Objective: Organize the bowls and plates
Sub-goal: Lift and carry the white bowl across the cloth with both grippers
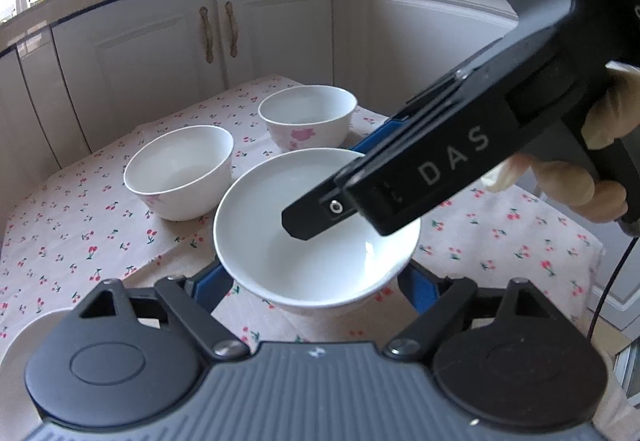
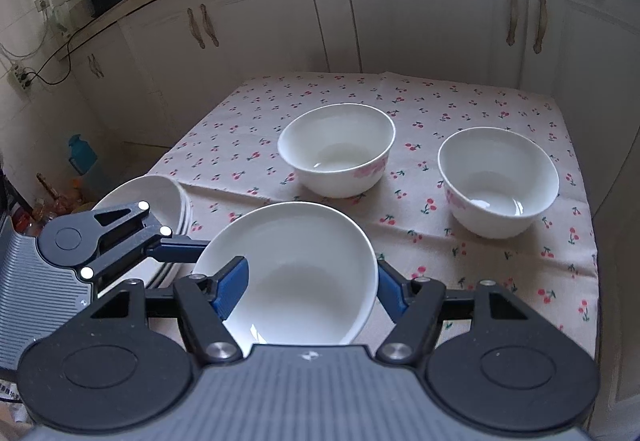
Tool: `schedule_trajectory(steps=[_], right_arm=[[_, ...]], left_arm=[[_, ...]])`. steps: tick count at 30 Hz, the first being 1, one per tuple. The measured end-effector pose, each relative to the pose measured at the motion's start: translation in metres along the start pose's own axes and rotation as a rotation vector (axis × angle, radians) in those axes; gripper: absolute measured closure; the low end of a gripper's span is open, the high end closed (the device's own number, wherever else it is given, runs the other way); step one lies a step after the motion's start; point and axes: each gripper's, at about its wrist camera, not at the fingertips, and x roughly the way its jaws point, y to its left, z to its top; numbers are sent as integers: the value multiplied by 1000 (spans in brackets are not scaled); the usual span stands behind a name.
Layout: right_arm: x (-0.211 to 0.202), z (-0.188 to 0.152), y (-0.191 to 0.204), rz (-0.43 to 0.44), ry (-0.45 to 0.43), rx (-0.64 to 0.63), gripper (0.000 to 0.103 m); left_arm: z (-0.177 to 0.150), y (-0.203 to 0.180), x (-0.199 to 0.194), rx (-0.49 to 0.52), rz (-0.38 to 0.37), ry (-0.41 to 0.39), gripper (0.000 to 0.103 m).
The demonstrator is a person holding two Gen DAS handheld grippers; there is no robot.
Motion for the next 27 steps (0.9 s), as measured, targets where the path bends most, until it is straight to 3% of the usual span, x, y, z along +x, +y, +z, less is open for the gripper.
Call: schedule_trajectory(steps=[13, 27], right_arm=[[-26, -40, 34, -4, 23, 5, 29], [-21, -61, 43, 13, 60, 53, 29]], left_arm=[[-28, -25, -40, 17, -28, 19, 15], [-50, -28, -39, 8, -57, 58, 15]])
